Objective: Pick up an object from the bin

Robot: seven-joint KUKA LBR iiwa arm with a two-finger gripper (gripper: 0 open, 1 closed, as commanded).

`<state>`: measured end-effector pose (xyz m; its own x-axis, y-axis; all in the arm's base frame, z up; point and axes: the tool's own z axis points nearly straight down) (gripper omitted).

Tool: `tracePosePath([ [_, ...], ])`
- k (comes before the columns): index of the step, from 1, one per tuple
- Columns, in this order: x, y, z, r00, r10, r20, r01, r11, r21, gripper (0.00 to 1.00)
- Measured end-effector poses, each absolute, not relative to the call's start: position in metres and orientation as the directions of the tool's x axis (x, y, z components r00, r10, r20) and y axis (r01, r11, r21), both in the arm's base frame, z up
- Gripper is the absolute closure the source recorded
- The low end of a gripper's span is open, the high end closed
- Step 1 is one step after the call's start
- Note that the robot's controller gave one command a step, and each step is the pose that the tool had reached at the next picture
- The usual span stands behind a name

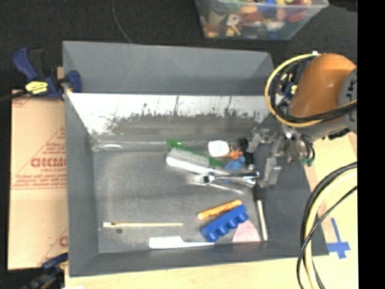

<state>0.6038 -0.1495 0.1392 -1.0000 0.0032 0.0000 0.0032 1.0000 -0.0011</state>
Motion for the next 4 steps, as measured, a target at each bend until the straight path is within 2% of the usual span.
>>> tracePosePath([
  [1,0.605,-0.149,0.141,-1.0,-0.001,-0.005,-0.001,1.0,-0.002,0.0],
  [2,0.562,-0.091,0.069,-0.988,-0.151,-0.006,-0.151,0.989,-0.003,0.0],
  [3,0.609,-0.117,0.131,-0.991,-0.133,-0.016,-0.133,0.991,-0.01,0.0],
  [4,0.569,-0.066,0.1,-0.875,-0.484,0.002,-0.484,0.875,0.0,0.0],
])
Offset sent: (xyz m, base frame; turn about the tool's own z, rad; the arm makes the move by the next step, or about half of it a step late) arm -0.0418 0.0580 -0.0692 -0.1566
